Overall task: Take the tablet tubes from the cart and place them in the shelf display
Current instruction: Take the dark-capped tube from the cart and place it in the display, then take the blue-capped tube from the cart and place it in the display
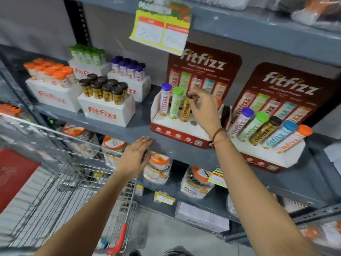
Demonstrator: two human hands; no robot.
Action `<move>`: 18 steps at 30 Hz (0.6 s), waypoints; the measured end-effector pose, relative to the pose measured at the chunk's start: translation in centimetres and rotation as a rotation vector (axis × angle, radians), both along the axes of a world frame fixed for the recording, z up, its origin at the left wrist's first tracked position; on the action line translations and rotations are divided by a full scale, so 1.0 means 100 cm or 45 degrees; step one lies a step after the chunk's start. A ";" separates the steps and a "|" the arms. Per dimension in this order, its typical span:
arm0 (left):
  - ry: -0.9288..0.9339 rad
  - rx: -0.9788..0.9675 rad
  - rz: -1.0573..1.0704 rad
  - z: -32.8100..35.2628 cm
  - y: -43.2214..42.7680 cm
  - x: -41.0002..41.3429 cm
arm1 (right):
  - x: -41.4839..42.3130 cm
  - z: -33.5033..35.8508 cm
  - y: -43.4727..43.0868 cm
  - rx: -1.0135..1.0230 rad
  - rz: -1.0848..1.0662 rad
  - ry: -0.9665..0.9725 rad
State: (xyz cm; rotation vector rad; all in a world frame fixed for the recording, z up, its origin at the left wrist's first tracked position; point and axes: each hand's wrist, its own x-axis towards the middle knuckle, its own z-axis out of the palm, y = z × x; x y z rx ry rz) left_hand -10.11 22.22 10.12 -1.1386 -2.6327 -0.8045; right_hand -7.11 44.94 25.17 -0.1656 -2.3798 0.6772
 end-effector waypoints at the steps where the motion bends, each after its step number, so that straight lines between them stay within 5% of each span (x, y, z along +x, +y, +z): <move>1: -0.022 0.018 0.046 0.000 -0.014 0.002 | 0.002 -0.008 -0.011 -0.040 0.030 0.041; 7: -0.172 -0.007 0.406 -0.023 -0.105 0.032 | -0.002 -0.073 -0.103 -0.157 0.334 -0.139; 18: -0.341 -0.216 0.932 -0.065 -0.222 0.097 | -0.006 -0.227 -0.258 -0.058 0.829 -1.074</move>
